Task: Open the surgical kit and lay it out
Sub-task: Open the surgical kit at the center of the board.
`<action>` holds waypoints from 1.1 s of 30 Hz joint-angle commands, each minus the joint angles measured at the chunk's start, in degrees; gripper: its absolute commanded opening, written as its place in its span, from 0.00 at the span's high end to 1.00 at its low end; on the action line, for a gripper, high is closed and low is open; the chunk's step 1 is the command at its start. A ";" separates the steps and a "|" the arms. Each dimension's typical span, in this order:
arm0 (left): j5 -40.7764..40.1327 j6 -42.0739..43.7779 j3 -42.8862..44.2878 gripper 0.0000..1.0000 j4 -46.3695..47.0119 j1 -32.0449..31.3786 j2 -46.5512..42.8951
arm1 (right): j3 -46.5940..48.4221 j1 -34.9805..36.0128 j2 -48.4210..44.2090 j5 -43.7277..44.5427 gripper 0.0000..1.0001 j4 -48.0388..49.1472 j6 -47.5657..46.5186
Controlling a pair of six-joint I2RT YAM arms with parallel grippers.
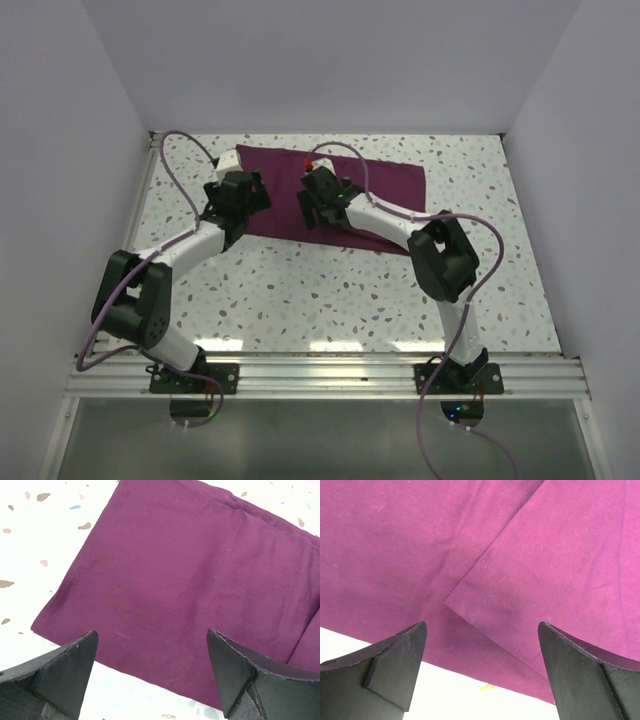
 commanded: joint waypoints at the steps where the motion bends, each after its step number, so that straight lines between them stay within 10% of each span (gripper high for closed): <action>1: 0.10 -0.80 -0.72 0.06 3.29 -0.07 -0.02 | 0.39 -0.08 1.43 -0.33 0.04 0.37 0.51; 15: -0.08 -0.62 -1.33 0.07 3.29 -0.07 -0.64 | 3.73 -0.08 5.74 2.57 0.13 -3.06 -0.55; 25: -0.17 -0.36 -1.07 0.07 3.20 -0.07 -0.29 | 5.49 -0.60 6.97 6.00 0.72 -4.38 -1.43; 33: 0.36 -0.36 -0.54 0.06 3.20 -0.07 0.51 | 4.88 -0.52 3.81 7.14 0.98 -5.17 -1.07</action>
